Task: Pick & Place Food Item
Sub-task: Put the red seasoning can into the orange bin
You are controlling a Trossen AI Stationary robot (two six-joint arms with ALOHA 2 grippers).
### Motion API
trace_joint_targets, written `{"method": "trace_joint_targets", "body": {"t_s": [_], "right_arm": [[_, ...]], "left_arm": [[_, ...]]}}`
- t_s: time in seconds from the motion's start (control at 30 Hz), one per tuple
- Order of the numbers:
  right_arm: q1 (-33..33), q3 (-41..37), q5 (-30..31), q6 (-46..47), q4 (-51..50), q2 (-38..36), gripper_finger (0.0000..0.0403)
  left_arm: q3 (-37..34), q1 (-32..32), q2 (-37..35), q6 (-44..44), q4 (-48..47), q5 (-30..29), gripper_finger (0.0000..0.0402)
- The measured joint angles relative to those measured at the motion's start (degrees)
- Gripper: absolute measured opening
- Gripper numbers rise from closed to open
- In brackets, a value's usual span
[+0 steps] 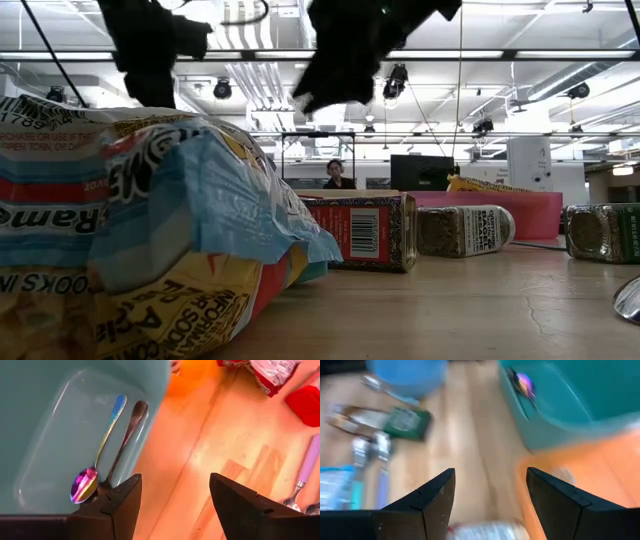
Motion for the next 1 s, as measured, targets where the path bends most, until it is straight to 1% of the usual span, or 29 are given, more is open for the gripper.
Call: {"method": "trace_joint_targets", "body": {"t_s": [0.1,0.23,0.33,0.4,0.53,0.67,0.73,1.0], "right_arm": [[0.6,0.0,4.9,5.8,-8.1,0.0,0.0243],[2.8,0.0,7.5,11.7,-17.8,0.0,0.0243],[5.6,0.0,8.3,12.8,-21.6,0.0,0.0242],[7.9,0.0,8.4,10.3,-23.2,0.0,0.0242],[12.9,0.0,9.6,2.8,-23.6,0.0,0.0242],[17.2,0.0,15.4,-0.6,-23.4,0.4,0.0242],[18.7,0.0,16.5,-0.9,-23.2,0.7,0.0242],[21.8,-0.1,16.7,1.6,-20.4,4.0,0.0242]], "left_arm": [[0.0,-5.5,0.2,-1.4,0.4,-3.6,0.0236],[0.0,-10.0,0.3,-2.9,1.3,-7.9,0.0236],[-0.1,-12.3,0.3,-3.4,1.6,-12.3,0.0236],[-0.1,-13.4,0.3,-3.4,1.7,-14.7,0.0236],[-0.1,-15.0,0.3,-3.4,2.0,-19.5,0.0236],[-1.0,-15.8,0.2,-2.8,5.4,-21.9,0.0236],[-2.1,-15.9,0.2,-1.8,7.8,-21.9,0.0236],[-7.7,-16.9,-0.2,-1.5,16.4,-21.6,0.0236]]}}
